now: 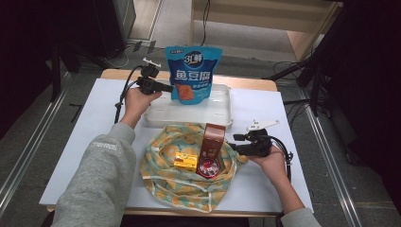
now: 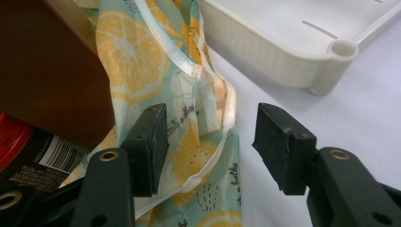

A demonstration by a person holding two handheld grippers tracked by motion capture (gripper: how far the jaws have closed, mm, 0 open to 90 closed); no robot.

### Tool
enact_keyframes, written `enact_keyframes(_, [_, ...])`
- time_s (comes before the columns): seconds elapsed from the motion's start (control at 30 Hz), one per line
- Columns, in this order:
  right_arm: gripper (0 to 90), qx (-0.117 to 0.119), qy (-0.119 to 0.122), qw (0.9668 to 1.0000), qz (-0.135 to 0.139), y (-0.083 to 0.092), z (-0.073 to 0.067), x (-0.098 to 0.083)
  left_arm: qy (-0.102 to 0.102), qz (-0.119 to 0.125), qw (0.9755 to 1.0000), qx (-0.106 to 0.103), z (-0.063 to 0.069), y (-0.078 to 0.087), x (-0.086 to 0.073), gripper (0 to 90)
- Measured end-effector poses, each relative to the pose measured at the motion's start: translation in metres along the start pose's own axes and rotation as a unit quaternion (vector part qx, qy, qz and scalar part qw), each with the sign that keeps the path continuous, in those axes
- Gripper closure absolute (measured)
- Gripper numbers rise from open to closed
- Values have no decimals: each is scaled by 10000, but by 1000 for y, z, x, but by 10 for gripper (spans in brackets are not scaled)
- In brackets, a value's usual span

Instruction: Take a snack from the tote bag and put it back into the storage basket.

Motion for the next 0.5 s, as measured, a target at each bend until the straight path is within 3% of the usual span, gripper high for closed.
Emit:
enact_keyframes(0.23, [455, 5, -2, 10000, 14, 0, 0, 0, 85, 45, 9999, -129, 4, 11, -5, 690])
enact_keyframes(0.33, [454, 9, -4, 10000, 1, 0, 0, 0, 37, -41, 9999, -108, 5, 16, -10, 670])
enact_keyframes(0.5, [454, 4, -7, 10000, 14, 1, 0, 0, -13, -166, 9995, -269, 11, 22, -19, 618])
Point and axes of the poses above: each handheld gripper's, and its own axes: y roughly backward along the jaws, x roughly out of its top, z roughly to its right, the point moved 8 cm from there along -y, roughly forward along the jaws, and after that the axes turned 4 degrees about z, right-handed, at the moved point
